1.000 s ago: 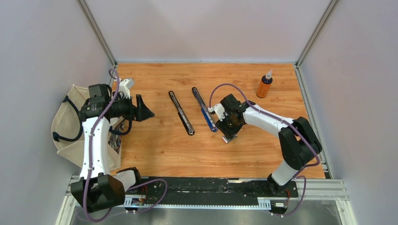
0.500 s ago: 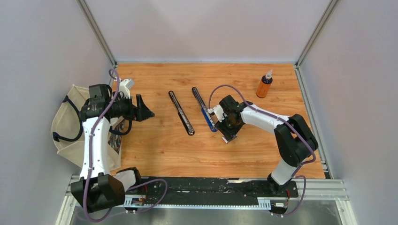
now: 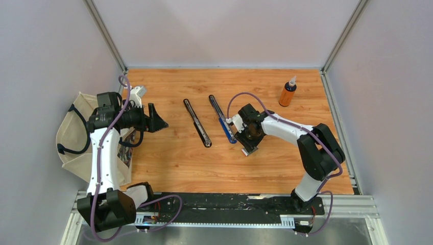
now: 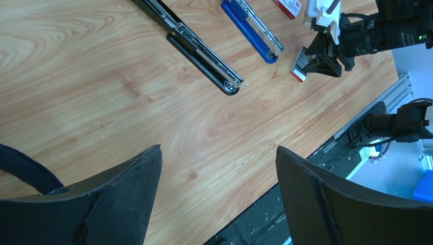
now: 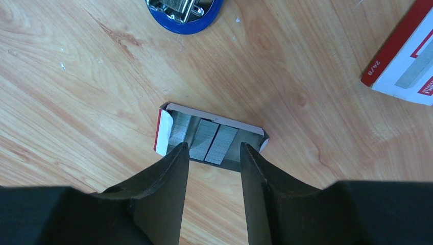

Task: Load the staples into the stapler

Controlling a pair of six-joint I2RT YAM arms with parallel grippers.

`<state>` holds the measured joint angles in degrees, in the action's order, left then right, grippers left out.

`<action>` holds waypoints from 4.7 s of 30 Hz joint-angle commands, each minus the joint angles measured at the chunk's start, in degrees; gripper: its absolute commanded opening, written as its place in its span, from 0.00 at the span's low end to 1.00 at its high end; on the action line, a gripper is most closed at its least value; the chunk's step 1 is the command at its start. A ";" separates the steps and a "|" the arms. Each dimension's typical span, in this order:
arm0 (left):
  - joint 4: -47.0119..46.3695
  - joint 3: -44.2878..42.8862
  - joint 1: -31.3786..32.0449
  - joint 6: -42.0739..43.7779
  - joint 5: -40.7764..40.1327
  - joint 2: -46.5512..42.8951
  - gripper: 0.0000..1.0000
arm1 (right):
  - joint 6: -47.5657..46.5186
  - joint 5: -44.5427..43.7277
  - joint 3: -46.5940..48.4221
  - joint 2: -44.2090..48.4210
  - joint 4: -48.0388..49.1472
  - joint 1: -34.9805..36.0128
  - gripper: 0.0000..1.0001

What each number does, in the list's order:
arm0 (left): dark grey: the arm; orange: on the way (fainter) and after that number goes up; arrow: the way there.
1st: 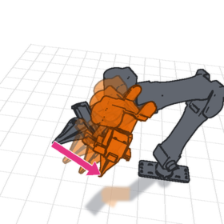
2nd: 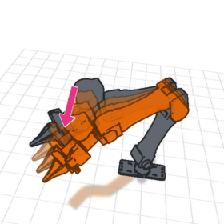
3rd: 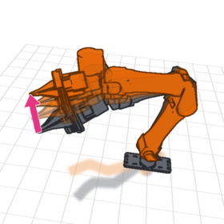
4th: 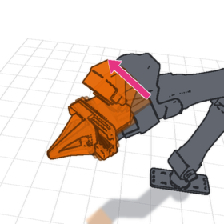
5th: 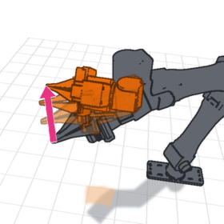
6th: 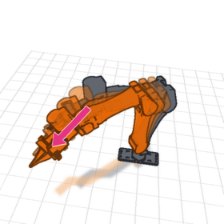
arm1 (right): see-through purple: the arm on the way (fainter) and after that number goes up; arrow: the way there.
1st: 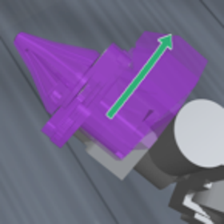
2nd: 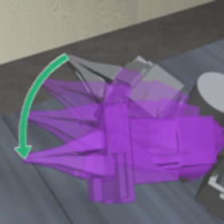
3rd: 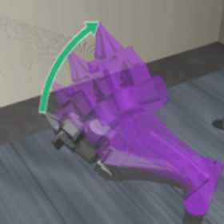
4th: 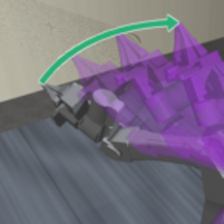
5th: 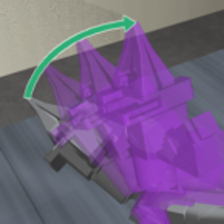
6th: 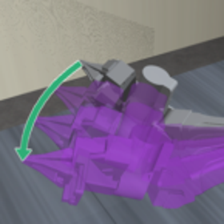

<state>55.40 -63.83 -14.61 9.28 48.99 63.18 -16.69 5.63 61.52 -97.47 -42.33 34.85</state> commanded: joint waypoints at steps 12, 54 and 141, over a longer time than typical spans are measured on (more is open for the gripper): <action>-1.70 0.20 -0.42 -0.23 0.84 -1.57 0.90 | 0.96 -1.94 0.53 -1.84 1.90 0.83 0.45; -1.96 0.46 -1.03 -0.67 1.10 -2.01 0.90 | 1.22 -8.53 0.10 -1.14 2.69 -0.22 0.31; -2.31 0.73 -2.53 -0.75 1.46 -2.97 0.90 | -5.63 -4.66 -3.07 4.57 1.02 3.47 0.56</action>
<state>54.15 -63.13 -16.56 9.02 49.06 61.73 -19.97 1.02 58.92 -95.07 -41.15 38.54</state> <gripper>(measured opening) 0.900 0.553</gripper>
